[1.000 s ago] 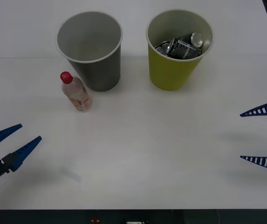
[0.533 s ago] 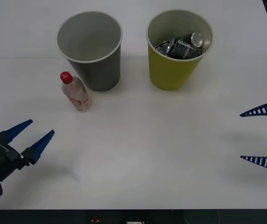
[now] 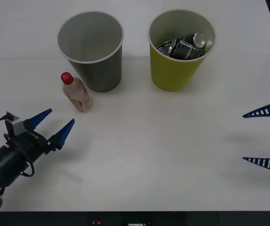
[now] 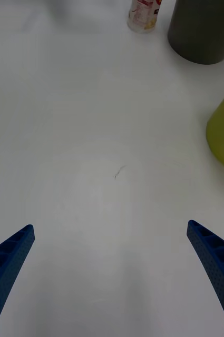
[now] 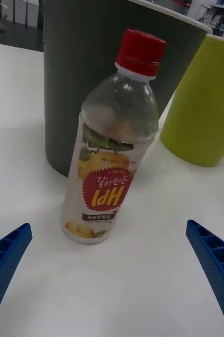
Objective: Put the can into the green bin and the plastic bottle into the gray bin
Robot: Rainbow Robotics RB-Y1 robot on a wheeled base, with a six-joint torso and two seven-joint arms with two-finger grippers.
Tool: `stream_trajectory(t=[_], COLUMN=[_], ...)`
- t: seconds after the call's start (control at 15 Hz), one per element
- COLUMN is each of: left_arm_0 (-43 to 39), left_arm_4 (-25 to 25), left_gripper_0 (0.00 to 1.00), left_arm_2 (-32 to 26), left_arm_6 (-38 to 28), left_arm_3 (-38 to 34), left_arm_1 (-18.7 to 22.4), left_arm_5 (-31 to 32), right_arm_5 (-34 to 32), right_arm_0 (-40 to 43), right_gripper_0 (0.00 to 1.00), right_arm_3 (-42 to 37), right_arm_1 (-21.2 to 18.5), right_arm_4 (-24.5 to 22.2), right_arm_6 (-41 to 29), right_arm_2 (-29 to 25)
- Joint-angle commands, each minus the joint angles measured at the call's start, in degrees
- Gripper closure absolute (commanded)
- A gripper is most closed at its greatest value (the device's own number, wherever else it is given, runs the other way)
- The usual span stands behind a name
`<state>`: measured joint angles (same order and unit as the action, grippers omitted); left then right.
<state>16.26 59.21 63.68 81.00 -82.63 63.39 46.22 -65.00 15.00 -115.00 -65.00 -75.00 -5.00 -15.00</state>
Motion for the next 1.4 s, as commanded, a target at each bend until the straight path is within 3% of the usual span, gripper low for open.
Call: stream_trajectory(t=[0.07,0.67,1.4], left_arm_0=[3.5,12.7,18.8], left_arm_4=[0.8,4.0,7.2], left_gripper_0=[0.0,0.0,0.0], left_arm_2=[2.1,8.1,8.3], left_arm_6=[0.4,0.8,1.1], left_arm_3=[3.3,11.6,18.8], left_arm_1=[-2.6,-9.8,-16.5], left_arm_5=[0.0,0.0,-3.0], right_arm_5=[0.0,0.0,0.0], right_arm_0=[0.0,0.0,0.0], right_gripper_0=[0.0,0.0,0.0], right_arm_3=[0.0,0.0,0.0], right_arm_1=[0.0,0.0,0.0], right_arm_4=[0.0,0.0,0.0], right_arm_6=[0.0,0.0,0.0], right_arm_2=[0.0,0.0,0.0])
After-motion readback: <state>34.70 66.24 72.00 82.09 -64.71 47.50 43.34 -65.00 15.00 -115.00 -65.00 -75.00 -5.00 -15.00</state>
